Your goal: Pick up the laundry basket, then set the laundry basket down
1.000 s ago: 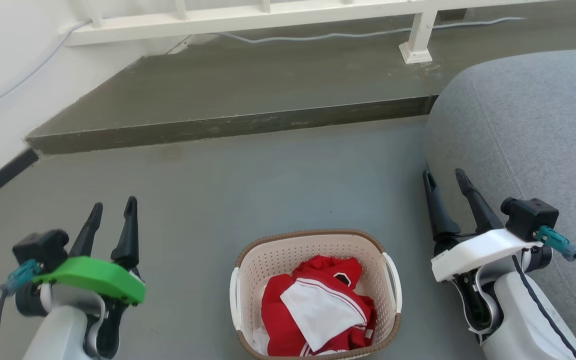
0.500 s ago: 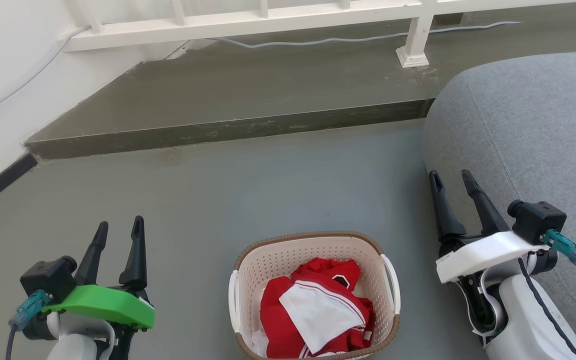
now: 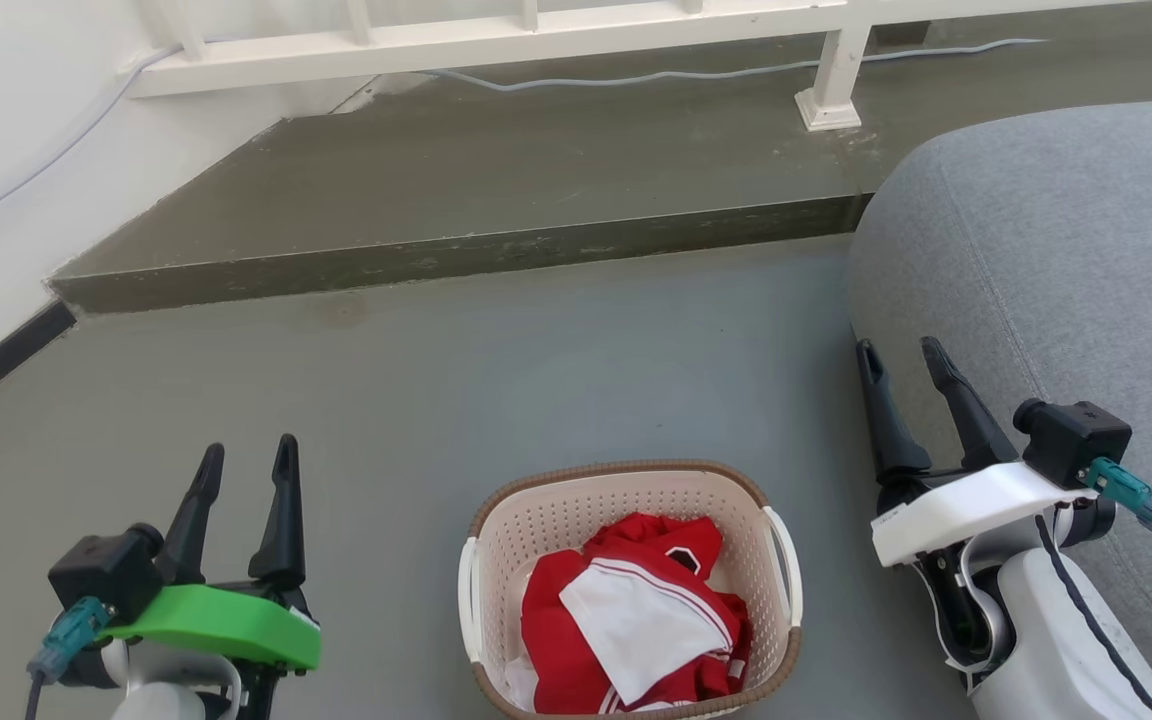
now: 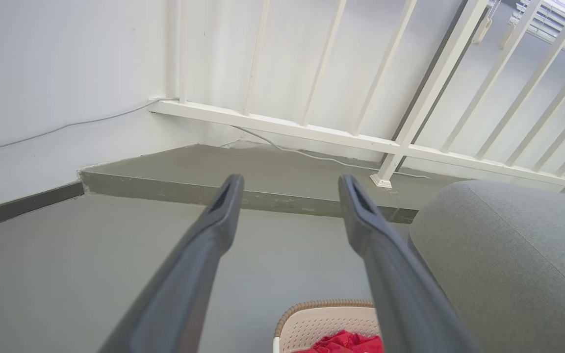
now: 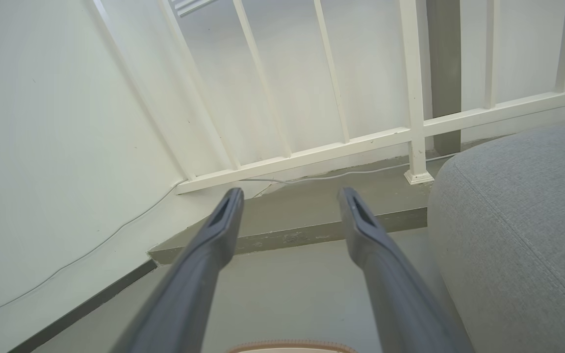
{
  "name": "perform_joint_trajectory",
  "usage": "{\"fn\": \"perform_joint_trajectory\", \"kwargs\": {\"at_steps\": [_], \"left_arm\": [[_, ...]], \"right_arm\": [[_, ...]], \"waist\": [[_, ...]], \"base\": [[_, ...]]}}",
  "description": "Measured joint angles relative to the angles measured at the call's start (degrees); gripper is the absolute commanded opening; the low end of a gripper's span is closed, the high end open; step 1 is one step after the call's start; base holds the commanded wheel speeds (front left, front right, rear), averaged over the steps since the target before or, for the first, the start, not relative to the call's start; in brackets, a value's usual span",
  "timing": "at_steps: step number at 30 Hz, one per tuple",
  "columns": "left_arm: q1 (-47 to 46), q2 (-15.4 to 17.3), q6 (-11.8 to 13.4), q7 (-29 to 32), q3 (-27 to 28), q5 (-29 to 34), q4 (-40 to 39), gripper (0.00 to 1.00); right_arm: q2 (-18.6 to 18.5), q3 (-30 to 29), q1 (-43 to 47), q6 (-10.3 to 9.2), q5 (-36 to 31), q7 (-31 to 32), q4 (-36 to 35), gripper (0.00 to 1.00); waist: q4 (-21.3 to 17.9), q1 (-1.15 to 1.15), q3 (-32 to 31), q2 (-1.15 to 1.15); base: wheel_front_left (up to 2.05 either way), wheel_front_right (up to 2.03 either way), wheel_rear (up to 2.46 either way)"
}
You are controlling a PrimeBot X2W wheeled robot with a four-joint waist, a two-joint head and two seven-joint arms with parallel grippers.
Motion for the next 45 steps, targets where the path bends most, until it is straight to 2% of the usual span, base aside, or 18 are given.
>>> {"fn": "perform_joint_trajectory", "kwargs": {"at_steps": [20, 21, 29, 33, 45], "left_arm": [[1.8, -0.6, 0.0, 0.0, -0.1, 0.4, -1.8, 1.0], [1.9, -0.6, 0.0, 0.0, -0.4, 0.4, -1.8, 0.0], [3.1, -1.7, 0.0, 0.1, -1.0, -0.3, 0.5, 0.0], [3.1, -1.7, 0.0, 0.6, -1.0, -2.8, 0.4, 0.0], [3.2, -1.7, 0.0, 2.9, -0.1, -11.6, 0.4, 0.0]], "right_arm": [[0.1, -0.3, 0.0, 0.01, -0.4, 0.0, 0.0, 1.0], [0.2, -0.3, 0.0, 0.01, -0.4, 0.0, 0.1, 0.0], [0.9, -0.2, 2.7, -0.01, 0.6, 0.0, 2.3, 0.0], [0.9, -0.5, 2.7, -0.01, 2.5, 0.4, 2.1, 0.0], [0.9, -2.1, 2.9, -0.01, 13.2, 2.6, 1.5, 0.0]], "waist": [[0.1, 0.0, -0.2, 0.0], [0.1, 0.0, -0.3, 0.0], [0.1, 0.0, -0.4, 0.0], [0.2, 0.0, -0.6, 0.0], [0.5, 0.0, -0.9, 0.0]], "base": [[0.0, 0.0, 0.0], [0.0, 0.0, 0.0], [0.0, 0.0, 0.0], [0.0, 0.0, 0.0], [0.0, 0.0, 0.0]]}}
